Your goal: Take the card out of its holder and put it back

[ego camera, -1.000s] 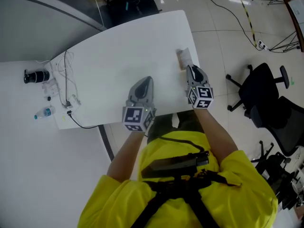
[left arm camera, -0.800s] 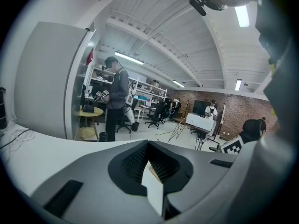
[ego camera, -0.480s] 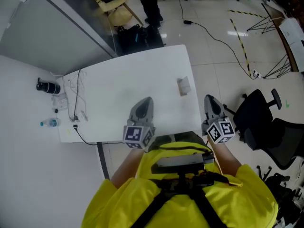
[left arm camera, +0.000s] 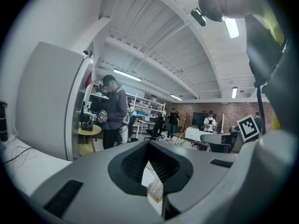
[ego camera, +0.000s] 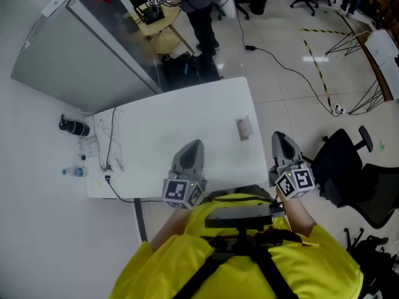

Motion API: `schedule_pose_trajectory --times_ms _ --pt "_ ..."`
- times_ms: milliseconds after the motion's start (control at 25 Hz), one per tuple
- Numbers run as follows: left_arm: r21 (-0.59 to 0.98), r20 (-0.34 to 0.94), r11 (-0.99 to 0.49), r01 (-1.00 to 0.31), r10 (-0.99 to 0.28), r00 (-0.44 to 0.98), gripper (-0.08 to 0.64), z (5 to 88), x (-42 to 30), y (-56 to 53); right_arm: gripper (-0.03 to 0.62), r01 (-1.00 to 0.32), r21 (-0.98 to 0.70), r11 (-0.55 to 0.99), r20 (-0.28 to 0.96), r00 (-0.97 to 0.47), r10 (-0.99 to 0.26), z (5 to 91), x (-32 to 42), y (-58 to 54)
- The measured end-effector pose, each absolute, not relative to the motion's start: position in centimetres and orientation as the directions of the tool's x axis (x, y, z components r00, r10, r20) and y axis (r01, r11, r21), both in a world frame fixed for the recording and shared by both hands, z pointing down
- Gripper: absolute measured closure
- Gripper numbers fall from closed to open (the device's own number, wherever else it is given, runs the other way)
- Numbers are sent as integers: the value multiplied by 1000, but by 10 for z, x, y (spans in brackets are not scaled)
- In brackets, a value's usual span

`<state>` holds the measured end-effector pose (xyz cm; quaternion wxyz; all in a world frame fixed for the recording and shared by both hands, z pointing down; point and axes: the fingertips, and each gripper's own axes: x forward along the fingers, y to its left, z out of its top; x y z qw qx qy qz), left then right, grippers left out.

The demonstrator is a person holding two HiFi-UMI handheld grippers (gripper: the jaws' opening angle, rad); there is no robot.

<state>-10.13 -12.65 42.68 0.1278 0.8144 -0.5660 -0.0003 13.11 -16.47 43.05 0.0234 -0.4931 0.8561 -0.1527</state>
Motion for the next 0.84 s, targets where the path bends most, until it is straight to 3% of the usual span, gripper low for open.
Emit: schedule_pose_trajectory --times_ms 840 --pt "193 185 -338 -921 -909 373 558 446 -96 -136 589 -808 -309 502 136 -560 -817 443 122 -167"
